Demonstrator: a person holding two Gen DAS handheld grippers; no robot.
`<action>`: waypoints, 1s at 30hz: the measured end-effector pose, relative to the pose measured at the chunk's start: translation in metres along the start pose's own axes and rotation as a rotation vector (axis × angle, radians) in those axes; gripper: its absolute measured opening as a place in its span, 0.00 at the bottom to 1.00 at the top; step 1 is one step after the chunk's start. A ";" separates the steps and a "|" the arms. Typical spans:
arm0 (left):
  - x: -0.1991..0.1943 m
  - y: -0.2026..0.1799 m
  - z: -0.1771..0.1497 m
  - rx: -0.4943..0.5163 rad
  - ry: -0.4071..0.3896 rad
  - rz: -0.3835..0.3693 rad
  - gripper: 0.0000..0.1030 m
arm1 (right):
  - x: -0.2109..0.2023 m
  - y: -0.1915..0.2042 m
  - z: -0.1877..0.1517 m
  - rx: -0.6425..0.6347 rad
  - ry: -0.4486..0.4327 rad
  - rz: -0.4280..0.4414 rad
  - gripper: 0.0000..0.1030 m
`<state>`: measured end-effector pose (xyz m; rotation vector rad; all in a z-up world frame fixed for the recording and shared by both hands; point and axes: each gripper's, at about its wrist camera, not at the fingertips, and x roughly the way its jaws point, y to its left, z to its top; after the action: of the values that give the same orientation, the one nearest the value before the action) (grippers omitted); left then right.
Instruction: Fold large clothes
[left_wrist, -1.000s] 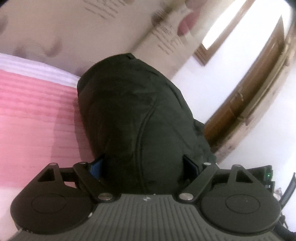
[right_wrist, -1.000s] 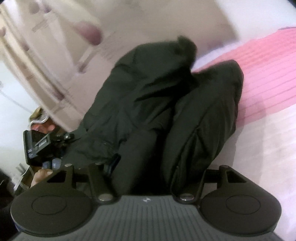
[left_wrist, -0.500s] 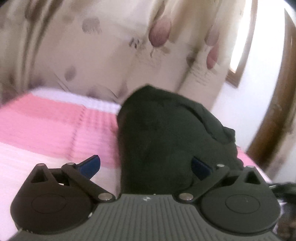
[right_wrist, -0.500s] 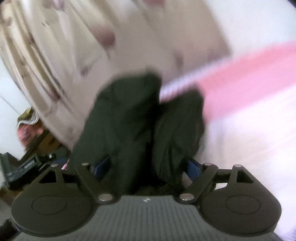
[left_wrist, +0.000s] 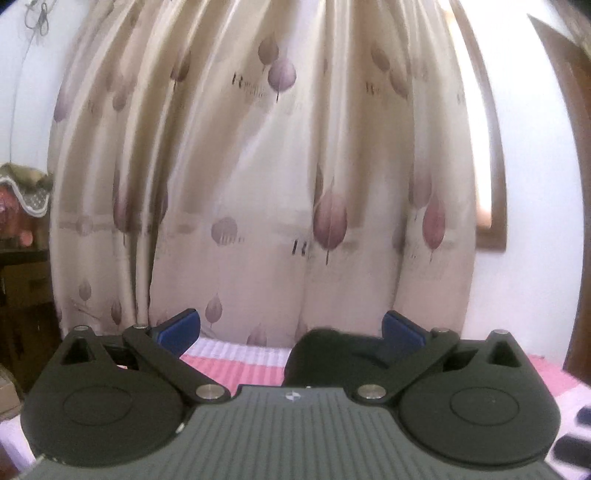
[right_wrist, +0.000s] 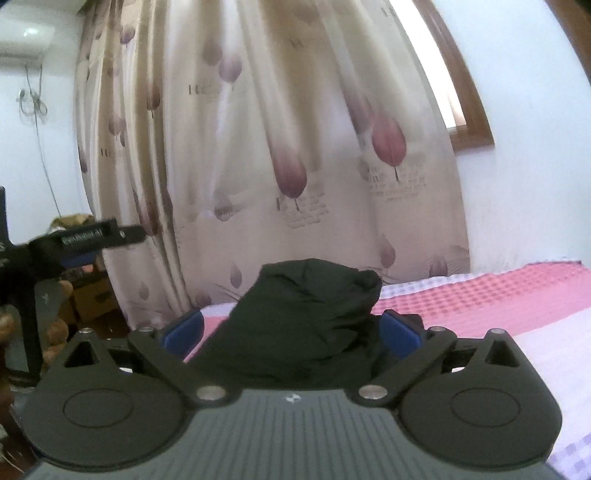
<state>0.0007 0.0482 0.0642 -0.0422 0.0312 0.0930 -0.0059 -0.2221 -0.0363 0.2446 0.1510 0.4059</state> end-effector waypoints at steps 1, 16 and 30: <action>-0.005 -0.001 0.004 0.005 -0.008 -0.010 1.00 | -0.003 0.001 0.000 0.003 0.001 0.003 0.99; -0.002 -0.005 -0.005 -0.057 0.101 -0.092 1.00 | -0.022 0.023 0.001 -0.074 -0.024 -0.043 1.00; 0.013 -0.008 -0.054 -0.010 0.171 -0.063 1.00 | -0.008 0.024 -0.015 -0.114 0.016 -0.192 1.00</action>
<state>0.0128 0.0394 0.0100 -0.0609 0.2002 0.0266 -0.0245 -0.2012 -0.0436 0.1131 0.1648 0.2252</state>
